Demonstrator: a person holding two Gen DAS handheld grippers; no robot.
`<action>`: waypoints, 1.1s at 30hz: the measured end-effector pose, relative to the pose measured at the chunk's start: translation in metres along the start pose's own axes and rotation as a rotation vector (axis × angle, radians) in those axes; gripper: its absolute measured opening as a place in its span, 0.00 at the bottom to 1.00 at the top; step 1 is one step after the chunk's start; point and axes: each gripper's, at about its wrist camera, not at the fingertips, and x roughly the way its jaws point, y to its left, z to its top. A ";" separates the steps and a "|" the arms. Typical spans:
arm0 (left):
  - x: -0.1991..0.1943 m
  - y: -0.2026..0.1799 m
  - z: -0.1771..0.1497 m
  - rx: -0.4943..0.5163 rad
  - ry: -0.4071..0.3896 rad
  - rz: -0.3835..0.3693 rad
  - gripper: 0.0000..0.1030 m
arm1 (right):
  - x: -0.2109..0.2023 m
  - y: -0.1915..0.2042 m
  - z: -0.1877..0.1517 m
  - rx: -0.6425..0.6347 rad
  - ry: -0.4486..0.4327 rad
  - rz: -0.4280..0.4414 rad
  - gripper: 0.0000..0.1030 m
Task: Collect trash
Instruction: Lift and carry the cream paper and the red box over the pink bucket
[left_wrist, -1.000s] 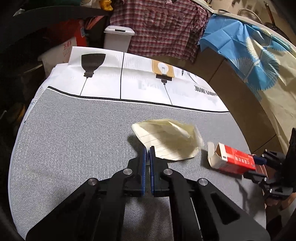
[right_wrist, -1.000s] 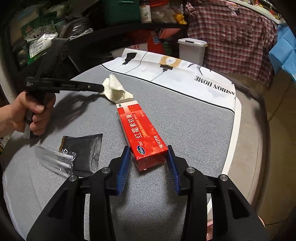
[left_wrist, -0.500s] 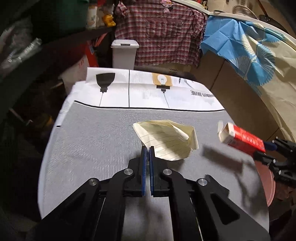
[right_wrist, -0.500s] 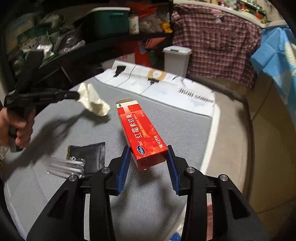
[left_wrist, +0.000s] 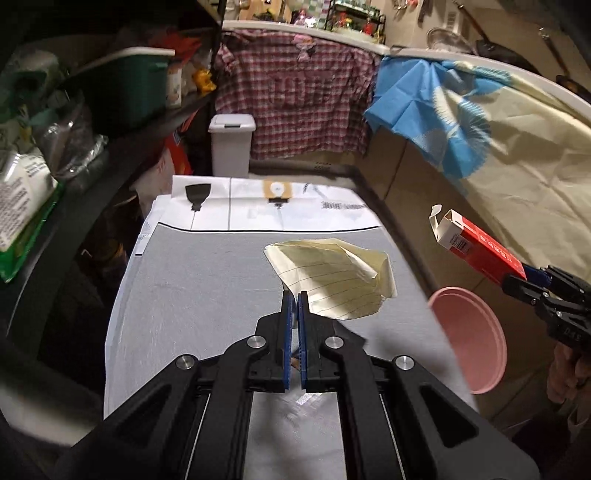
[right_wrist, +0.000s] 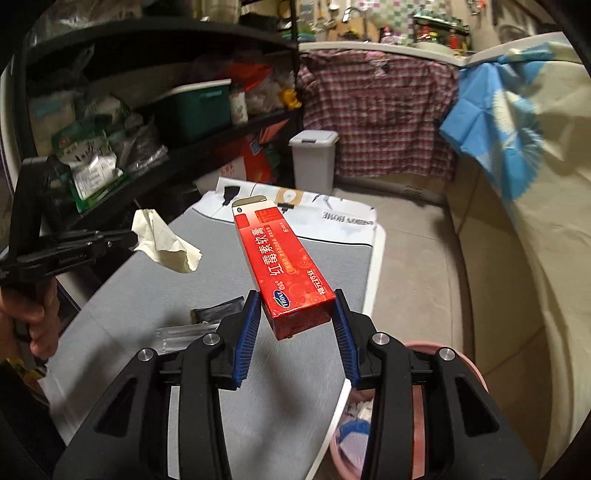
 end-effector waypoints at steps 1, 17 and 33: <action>-0.005 -0.004 -0.002 -0.004 -0.004 -0.005 0.03 | -0.010 -0.001 -0.002 0.010 -0.008 -0.011 0.39; -0.024 -0.044 -0.033 -0.047 -0.032 -0.057 0.03 | -0.065 -0.040 -0.063 0.194 -0.062 -0.139 0.39; -0.008 -0.080 -0.029 0.008 -0.025 -0.077 0.03 | -0.073 -0.081 -0.078 0.289 -0.087 -0.227 0.39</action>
